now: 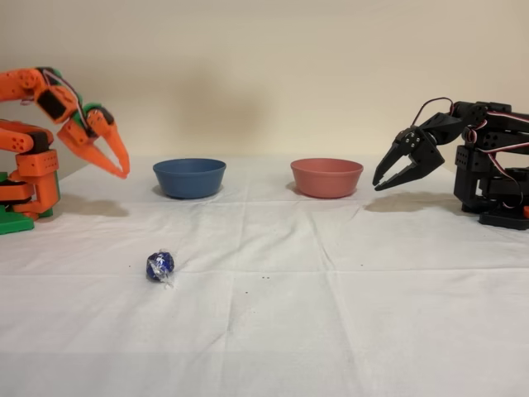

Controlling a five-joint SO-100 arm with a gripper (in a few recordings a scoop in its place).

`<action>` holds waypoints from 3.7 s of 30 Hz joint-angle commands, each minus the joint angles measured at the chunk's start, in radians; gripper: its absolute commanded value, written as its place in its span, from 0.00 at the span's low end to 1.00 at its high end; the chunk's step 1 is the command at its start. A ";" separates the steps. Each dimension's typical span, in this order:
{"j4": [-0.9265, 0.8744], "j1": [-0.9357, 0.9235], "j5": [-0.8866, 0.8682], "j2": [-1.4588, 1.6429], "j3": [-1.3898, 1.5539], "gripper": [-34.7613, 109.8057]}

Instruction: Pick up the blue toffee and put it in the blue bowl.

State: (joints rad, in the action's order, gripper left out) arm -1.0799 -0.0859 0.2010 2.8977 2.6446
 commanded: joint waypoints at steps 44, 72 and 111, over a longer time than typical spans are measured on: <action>-0.150 -0.561 0.097 -1.149 -0.988 0.44; -0.075 -0.569 0.118 -1.569 -1.256 0.46; -0.167 -0.541 0.017 -1.839 -1.456 0.46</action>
State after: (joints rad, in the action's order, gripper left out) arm -1.2349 -0.6274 0.2209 1.0124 1.1873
